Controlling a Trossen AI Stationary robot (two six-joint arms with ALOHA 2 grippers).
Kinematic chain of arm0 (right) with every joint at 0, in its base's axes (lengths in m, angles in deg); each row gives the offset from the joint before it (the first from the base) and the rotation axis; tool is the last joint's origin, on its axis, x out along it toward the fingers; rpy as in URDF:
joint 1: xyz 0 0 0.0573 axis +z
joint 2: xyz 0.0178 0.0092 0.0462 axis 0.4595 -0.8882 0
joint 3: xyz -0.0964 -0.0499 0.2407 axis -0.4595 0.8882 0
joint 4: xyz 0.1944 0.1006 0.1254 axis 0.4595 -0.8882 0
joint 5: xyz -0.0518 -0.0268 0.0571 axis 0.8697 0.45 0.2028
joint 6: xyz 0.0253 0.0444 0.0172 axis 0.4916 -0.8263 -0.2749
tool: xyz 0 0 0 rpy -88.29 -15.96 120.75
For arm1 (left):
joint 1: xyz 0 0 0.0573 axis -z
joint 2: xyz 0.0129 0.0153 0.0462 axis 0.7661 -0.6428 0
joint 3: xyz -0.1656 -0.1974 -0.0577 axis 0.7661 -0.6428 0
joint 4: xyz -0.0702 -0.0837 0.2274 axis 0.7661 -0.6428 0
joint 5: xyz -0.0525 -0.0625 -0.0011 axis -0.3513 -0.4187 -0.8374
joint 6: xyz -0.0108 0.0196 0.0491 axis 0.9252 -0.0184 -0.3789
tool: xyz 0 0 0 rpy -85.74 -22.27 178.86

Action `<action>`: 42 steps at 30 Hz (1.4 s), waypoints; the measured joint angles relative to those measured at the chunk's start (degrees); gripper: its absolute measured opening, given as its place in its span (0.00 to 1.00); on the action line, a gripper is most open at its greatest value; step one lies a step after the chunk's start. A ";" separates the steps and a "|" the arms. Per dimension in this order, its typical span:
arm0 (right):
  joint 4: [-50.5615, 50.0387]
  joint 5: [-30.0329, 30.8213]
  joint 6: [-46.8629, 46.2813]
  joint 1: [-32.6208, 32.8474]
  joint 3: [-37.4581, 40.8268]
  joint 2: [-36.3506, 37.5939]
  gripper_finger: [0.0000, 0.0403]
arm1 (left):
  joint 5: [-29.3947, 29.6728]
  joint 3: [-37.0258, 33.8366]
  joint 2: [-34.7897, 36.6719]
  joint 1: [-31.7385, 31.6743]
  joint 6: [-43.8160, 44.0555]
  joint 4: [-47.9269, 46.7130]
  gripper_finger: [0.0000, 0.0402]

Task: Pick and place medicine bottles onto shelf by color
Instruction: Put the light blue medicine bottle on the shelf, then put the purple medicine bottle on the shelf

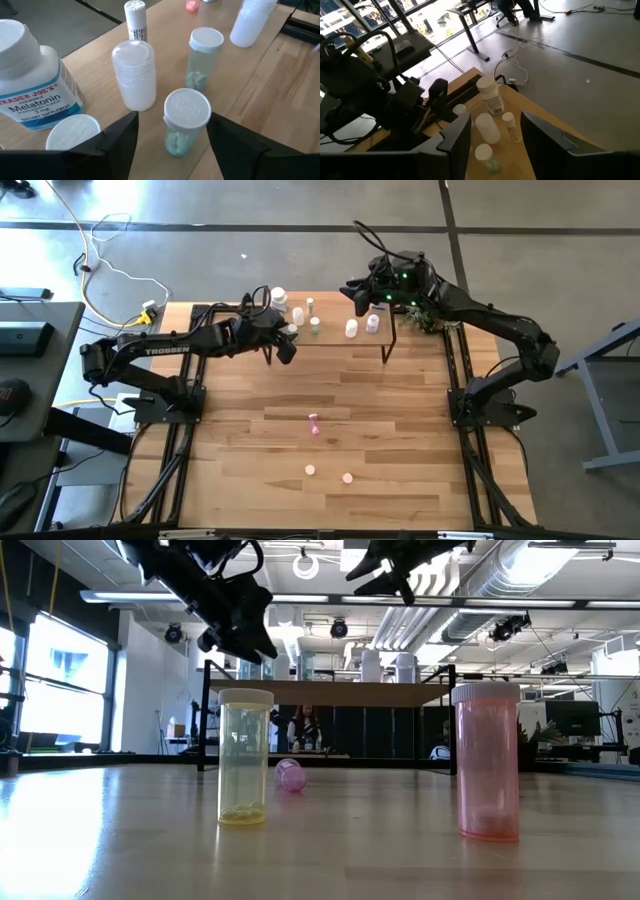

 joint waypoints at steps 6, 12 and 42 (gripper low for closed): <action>-0.42 0.04 3.57 2.02 0.00 2.09 0.40 | 0.02 3.84 0.13 0.95 0.02 -6.80 0.56; -1.18 0.04 4.12 4.24 0.00 3.28 0.40 | 0.02 7.32 0.13 2.44 0.17 -11.25 0.56; -6.34 1.33 0.23 17.15 0.02 1.12 0.50 | 1.75 9.04 15.40 20.02 10.43 -27.28 0.56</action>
